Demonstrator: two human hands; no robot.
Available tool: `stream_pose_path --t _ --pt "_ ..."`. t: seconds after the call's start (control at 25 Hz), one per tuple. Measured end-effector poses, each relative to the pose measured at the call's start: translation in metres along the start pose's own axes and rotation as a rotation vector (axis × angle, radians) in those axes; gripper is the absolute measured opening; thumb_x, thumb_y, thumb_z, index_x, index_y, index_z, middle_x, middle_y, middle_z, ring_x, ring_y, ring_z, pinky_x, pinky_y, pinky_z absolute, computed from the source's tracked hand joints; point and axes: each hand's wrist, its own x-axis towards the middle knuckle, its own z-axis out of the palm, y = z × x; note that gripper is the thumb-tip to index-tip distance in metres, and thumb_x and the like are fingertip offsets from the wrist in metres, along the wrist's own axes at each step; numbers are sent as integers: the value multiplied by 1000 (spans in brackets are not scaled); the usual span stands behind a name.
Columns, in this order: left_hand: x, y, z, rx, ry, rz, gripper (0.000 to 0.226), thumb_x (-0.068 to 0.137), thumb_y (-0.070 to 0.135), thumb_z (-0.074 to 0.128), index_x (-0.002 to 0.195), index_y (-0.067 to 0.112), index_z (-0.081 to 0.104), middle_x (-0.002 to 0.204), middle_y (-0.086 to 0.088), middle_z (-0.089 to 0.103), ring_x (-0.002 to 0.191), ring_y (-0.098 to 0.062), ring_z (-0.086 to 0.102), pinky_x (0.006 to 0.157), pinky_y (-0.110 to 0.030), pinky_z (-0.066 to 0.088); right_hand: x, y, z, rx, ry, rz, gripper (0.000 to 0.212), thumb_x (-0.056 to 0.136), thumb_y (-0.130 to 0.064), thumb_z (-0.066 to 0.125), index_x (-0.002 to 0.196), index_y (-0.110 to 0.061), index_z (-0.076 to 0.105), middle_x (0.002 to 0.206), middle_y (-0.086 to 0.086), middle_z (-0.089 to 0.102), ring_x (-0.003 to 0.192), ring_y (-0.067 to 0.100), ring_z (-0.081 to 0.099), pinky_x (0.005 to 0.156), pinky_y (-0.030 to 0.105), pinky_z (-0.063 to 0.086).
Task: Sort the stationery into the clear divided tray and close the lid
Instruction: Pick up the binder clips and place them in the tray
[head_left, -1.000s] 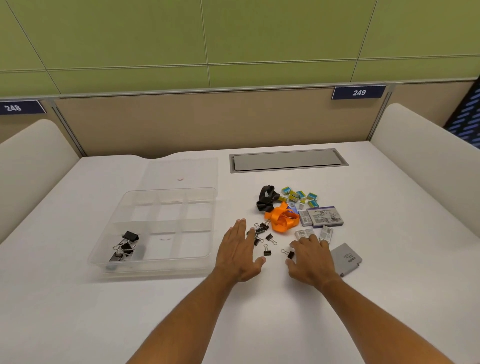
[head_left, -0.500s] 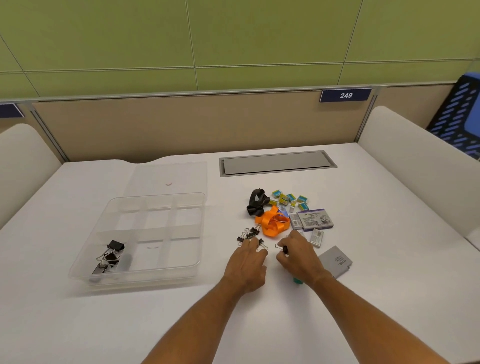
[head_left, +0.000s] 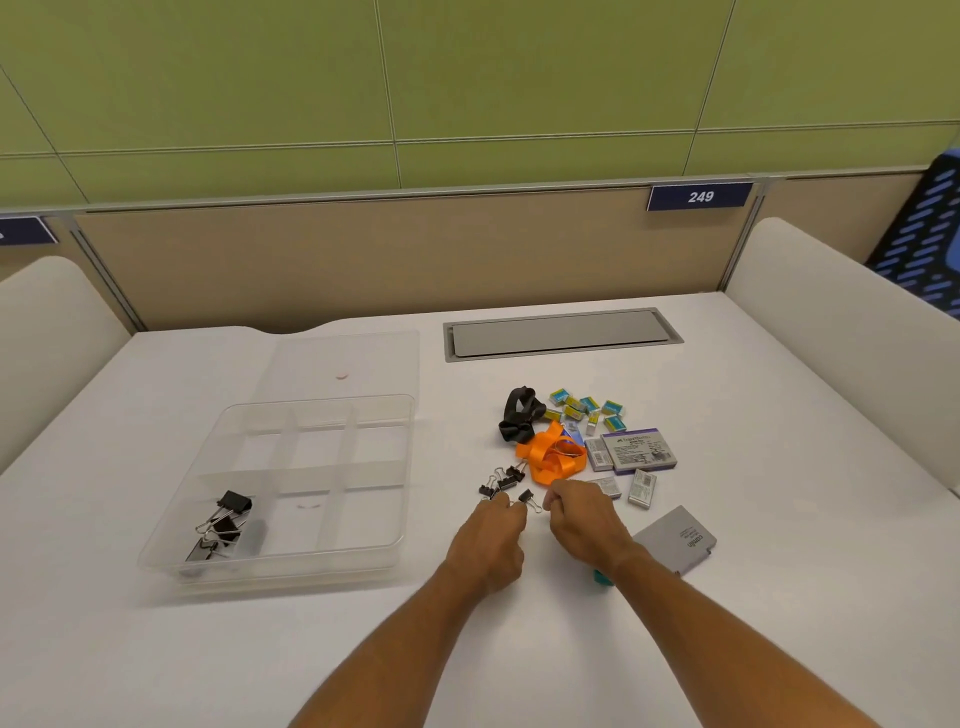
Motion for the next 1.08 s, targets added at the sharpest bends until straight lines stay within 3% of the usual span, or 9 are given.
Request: stream_pose_path --t 0.12,0.36,0.6,0.8,0.92,1.08 --pt "-1 -11 -5 -105 65 -54 36 80 5 50 116 7 52 114 -11 53 102 -29 50 81 -31 40 8 -6 6 35 -17 6 24 93 -14 41 98 -11 64 101 11 66 95 23 58 82 37 48" --pt "0 -26 -16 -196 94 -200 47 79 11 50 126 8 48 118 -10 50 108 -28 48 92 -34 42 24 -15 19 -100 -52 -5 42 90 -28 56 129 -12 51 129 12 50 121 28 45 97 36 41" --pt "3 -30 -19 -243 104 -247 42 81 18 43 119 8 57 115 -12 53 107 -29 52 91 -36 44 33 -18 21 -137 -71 -36 16 88 -21 56 96 -12 65 101 8 63 90 21 57 76 34 51" --pt "8 -31 -16 -239 108 -224 36 90 3 36 121 9 53 115 -13 55 107 -29 49 85 -32 37 30 -14 16 -15 -29 -20 18 87 -25 51 73 -15 55 78 6 57 71 17 51 56 28 32" --pt "9 -28 -11 -178 88 -186 34 87 8 32 115 9 51 108 -14 55 101 -32 50 85 -36 40 27 -10 12 29 -7 -6 19 94 -26 42 79 -17 48 78 5 50 71 17 45 53 27 26" --pt "13 -26 -8 -8 37 -104 32 90 15 42 121 13 48 109 -12 51 100 -30 48 85 -38 41 21 -7 6 24 -8 2 26 101 -31 36 103 -11 52 88 3 50 81 17 48 68 29 33"
